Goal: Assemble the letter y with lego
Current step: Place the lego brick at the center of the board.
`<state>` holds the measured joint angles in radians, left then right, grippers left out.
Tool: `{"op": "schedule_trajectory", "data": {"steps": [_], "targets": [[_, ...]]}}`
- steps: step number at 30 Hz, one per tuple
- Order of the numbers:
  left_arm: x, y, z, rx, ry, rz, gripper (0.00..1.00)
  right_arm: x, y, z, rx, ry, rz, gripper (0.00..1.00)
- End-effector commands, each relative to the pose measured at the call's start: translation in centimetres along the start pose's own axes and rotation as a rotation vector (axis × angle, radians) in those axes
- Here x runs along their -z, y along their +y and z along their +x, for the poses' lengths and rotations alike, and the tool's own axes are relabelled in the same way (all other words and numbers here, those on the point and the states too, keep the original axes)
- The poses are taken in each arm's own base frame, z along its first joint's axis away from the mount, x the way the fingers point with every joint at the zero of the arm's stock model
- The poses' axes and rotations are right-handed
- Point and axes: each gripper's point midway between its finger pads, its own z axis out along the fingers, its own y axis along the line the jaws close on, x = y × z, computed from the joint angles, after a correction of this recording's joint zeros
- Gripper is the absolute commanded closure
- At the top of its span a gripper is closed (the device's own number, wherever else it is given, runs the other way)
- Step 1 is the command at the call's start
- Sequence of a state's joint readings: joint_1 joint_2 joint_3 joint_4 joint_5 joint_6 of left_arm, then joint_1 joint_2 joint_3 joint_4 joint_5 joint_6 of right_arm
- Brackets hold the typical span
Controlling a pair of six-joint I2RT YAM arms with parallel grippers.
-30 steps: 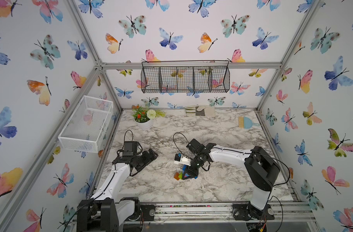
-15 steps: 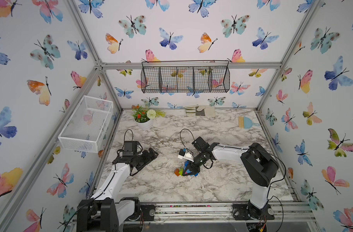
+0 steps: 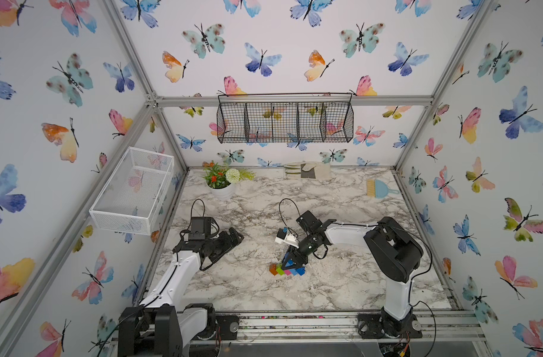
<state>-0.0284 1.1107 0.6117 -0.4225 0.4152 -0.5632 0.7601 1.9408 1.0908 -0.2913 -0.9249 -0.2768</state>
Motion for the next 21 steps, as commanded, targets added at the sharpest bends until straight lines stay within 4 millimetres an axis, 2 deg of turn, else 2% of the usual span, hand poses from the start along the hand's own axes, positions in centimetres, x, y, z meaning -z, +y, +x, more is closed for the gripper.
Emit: {"op": "schedule_trajectory", "data": {"steps": [1, 7, 12, 21], "targets": [[0.3, -0.9, -0.2, -0.026, -0.002, 0.027, 0.02, 0.0, -0.3, -0.4, -0.009, -0.016, -0.019, 0.57], [0.3, -1.1, -0.3, -0.023, -0.003, 0.033, 0.02, 0.1, -0.8, -0.4, -0.024, -0.020, -0.012, 0.56], [0.3, -1.2, -0.3, -0.022, -0.001, 0.037, 0.02, 0.6, -1.7, -1.0, -0.032, -0.039, 0.021, 0.50], [0.4, -1.2, -0.3, -0.025, 0.001, 0.038, 0.02, 1.9, -4.8, -2.4, -0.090, -0.071, 0.119, 0.43]]}}
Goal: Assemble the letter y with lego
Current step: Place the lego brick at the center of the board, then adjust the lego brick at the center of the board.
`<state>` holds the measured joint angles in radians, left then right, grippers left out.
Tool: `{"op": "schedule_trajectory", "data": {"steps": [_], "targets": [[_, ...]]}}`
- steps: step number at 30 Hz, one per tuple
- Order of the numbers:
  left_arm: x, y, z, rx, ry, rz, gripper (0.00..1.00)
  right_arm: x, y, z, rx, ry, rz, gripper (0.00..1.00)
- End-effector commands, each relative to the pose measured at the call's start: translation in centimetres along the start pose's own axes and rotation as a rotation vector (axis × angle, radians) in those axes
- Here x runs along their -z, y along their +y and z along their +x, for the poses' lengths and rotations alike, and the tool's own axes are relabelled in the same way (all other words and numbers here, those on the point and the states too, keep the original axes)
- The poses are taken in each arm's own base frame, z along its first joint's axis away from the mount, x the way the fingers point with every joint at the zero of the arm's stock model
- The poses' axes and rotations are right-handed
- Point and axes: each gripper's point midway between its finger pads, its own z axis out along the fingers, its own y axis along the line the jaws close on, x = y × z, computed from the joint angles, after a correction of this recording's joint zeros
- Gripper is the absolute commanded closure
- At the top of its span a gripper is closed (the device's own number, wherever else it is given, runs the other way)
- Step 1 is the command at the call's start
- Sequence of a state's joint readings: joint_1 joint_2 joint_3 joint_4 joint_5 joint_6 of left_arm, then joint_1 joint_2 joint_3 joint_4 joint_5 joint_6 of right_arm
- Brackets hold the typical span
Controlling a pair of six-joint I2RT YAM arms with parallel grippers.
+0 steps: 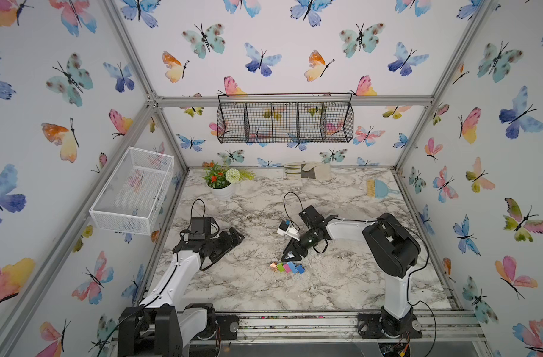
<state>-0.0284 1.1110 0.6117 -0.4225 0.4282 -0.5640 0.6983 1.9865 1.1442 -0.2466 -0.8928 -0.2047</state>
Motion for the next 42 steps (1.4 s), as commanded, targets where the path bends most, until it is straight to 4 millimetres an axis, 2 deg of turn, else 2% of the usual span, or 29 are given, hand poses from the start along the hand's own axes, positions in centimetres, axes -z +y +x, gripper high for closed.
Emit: {"op": "schedule_trajectory", "data": {"steps": [1, 5, 7, 11, 13, 15, 19, 23, 29, 42], "targets": [[0.4, -1.1, -0.4, -0.026, -0.006, 0.028, 0.02, 0.5, -1.8, -1.1, -0.031, -0.018, 0.069, 0.42], [0.4, -1.1, -0.4, -0.026, -0.007, 0.029, 0.02, 1.3, -3.9, -1.7, -0.076, -0.007, 0.161, 0.39], [0.5, -1.1, -0.4, -0.027, -0.007, 0.029, 0.02, 2.2, -3.9, -2.6, -0.069, -0.040, 0.205, 0.37], [0.5, -1.0, -0.3, -0.030, -0.007, 0.024, 0.02, 5.7, -1.3, -4.7, -0.037, -0.184, 0.294, 0.35], [0.5, -0.9, -0.2, -0.029, -0.007, 0.022, 0.01, 6.9, 0.9, -4.0, -0.021, -0.189, 0.316, 0.35], [0.5, -0.8, -0.2, -0.028, -0.010, 0.020, 0.02, 7.2, 2.4, -2.1, -0.017, -0.131, 0.365, 0.35], [0.6, -1.1, -0.3, -0.029, -0.019, 0.028, 0.02, 6.3, 4.9, 2.0, -0.020, 0.007, 0.444, 0.34], [0.7, -1.2, -0.6, -0.033, -0.024, 0.025, 0.02, 5.7, 4.8, 5.1, -0.036, 0.111, 0.567, 0.34], [0.6, -1.2, -0.4, -0.035, -0.015, 0.020, 0.02, 5.4, 3.8, 4.5, -0.055, 0.152, 0.703, 0.32], [0.1, -1.1, -0.3, -0.031, -0.004, 0.017, 0.02, 2.9, 2.3, 5.8, -0.109, 0.251, 0.692, 0.31]]}}
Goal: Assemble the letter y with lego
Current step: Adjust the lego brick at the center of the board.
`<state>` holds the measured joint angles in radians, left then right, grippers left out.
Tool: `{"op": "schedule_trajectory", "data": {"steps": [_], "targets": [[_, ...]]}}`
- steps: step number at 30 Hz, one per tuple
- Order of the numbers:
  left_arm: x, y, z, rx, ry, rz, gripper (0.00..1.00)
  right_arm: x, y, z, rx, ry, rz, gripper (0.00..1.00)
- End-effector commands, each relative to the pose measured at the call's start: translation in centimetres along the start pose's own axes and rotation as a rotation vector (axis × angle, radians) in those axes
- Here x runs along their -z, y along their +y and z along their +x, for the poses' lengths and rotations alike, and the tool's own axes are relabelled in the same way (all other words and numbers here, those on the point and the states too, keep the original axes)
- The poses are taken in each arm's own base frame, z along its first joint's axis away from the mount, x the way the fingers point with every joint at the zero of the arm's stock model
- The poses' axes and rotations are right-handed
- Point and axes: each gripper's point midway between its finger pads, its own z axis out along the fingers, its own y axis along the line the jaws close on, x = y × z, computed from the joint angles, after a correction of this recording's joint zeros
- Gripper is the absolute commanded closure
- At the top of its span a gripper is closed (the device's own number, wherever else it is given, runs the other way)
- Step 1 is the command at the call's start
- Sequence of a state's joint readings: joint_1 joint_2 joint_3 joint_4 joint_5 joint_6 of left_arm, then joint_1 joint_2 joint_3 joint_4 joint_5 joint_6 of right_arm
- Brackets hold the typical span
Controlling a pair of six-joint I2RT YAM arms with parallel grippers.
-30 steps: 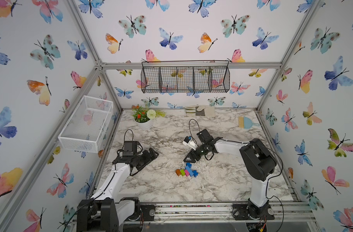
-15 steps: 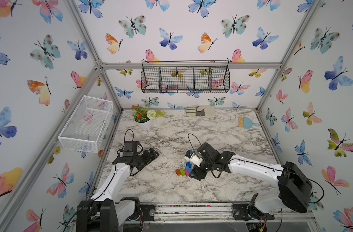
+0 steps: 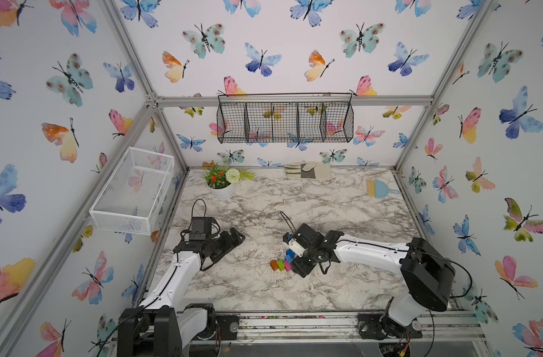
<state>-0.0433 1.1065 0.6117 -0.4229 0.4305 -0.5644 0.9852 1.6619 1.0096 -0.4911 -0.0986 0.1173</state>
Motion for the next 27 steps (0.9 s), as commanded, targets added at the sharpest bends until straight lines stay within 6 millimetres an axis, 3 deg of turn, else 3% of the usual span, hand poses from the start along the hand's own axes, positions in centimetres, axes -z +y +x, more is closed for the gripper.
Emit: {"op": "schedule_trajectory", "data": {"steps": [1, 12, 27], "targets": [[0.2, -0.8, -0.7, -0.019, -0.013, 0.009, 0.02, -0.2, -0.1, 0.1, -0.010, 0.030, 0.027, 0.31], [-0.1, -0.6, -0.6, -0.028, -0.006, 0.000, 0.02, -1.9, -2.6, 0.5, -0.142, 0.094, 0.168, 0.29], [-0.1, -0.8, -0.4, -0.025, -0.003, 0.008, 0.02, -1.3, -6.5, -0.5, -0.269, 0.076, 0.305, 0.26]]}}
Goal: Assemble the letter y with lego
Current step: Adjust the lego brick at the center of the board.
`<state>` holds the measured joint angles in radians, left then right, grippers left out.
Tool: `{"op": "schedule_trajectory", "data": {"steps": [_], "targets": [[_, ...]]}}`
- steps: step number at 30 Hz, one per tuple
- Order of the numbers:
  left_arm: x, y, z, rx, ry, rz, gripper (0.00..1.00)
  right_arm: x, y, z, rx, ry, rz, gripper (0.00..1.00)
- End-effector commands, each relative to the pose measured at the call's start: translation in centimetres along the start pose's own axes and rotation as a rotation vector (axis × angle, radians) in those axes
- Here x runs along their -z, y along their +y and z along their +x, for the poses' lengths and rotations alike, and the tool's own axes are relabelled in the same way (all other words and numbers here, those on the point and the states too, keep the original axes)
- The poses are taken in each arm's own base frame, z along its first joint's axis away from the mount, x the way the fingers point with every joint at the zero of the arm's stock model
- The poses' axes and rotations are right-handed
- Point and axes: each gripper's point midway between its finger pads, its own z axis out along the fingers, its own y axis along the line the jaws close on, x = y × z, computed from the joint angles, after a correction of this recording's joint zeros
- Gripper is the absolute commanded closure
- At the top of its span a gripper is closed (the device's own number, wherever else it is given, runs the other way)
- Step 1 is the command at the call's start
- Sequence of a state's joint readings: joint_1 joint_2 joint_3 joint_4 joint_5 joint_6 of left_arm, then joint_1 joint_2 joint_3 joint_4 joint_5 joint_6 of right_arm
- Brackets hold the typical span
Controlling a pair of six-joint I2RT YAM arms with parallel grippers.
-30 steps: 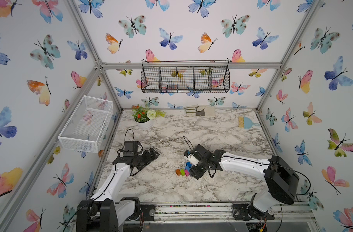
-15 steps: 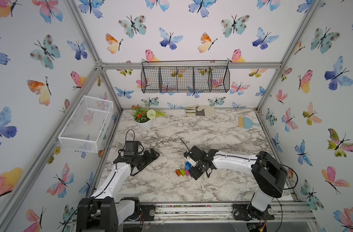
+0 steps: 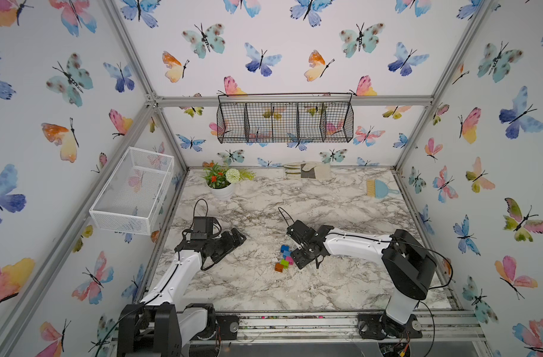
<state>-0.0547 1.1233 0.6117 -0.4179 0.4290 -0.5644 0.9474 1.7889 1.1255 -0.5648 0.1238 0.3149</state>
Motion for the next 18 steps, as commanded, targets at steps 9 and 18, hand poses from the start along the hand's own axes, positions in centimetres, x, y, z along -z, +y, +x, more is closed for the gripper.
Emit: {"op": "schedule_trajectory", "data": {"steps": [9, 18], "targets": [[0.2, -0.8, -0.6, -0.019, -0.015, 0.013, 0.02, -0.5, -1.1, 0.2, -0.045, 0.028, 0.056, 0.26], [0.3, -0.8, -1.0, -0.045, -0.037, -0.014, 0.02, 6.2, -0.8, -2.6, -0.107, -0.159, -0.027, 0.16]]}}
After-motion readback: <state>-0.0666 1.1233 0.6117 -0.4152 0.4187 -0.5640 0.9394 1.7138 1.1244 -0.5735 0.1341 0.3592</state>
